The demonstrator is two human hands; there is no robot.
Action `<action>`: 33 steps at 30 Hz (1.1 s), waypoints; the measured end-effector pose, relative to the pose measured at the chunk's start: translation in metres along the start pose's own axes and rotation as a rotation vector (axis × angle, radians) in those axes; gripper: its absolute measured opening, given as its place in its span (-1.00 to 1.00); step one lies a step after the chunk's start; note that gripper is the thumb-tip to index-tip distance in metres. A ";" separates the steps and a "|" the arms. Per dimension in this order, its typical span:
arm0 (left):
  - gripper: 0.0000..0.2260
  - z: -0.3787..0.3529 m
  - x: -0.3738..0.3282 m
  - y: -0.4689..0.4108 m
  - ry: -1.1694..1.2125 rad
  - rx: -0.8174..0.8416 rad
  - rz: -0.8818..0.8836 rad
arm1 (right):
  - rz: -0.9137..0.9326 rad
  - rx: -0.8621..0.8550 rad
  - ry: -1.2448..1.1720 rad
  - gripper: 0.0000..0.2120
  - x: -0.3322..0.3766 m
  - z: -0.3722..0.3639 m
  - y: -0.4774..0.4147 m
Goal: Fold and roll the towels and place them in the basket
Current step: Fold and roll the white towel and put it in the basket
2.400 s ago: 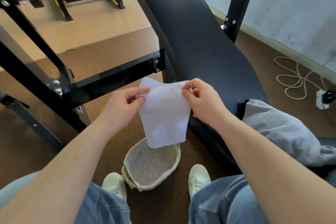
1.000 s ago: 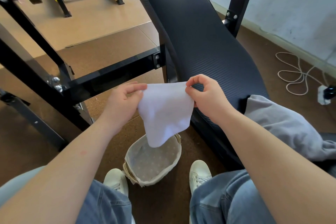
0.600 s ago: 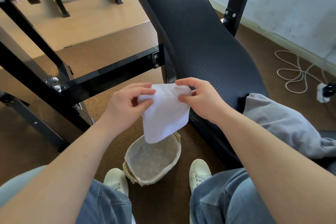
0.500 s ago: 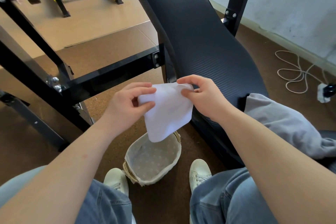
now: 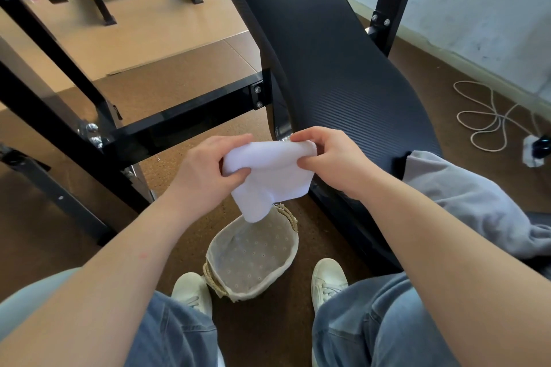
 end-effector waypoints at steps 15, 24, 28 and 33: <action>-0.73 0.010 0.008 -0.004 0.204 -0.124 -0.004 | 0.004 0.235 -0.172 -0.24 0.004 -0.023 0.008; -0.22 -0.017 0.010 0.002 0.099 0.197 0.148 | 0.141 -0.012 -0.018 -0.86 0.005 -0.001 -0.002; -0.11 -0.021 0.013 0.002 0.008 0.200 0.143 | 0.147 0.207 0.171 -0.23 0.003 -0.020 0.007; -0.30 -0.014 0.013 -0.001 -0.089 0.120 -0.013 | 0.262 0.050 0.310 -0.42 0.014 -0.011 0.005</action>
Point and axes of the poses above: each hand's wrist, its own y-axis away from the middle knuckle, its own z-axis out of the back of the hand, x = y × z, the point moved 9 cm from there along -y, towards the middle knuckle, and after that the axes turned 2 degrees about y, right-handed, at the moved point
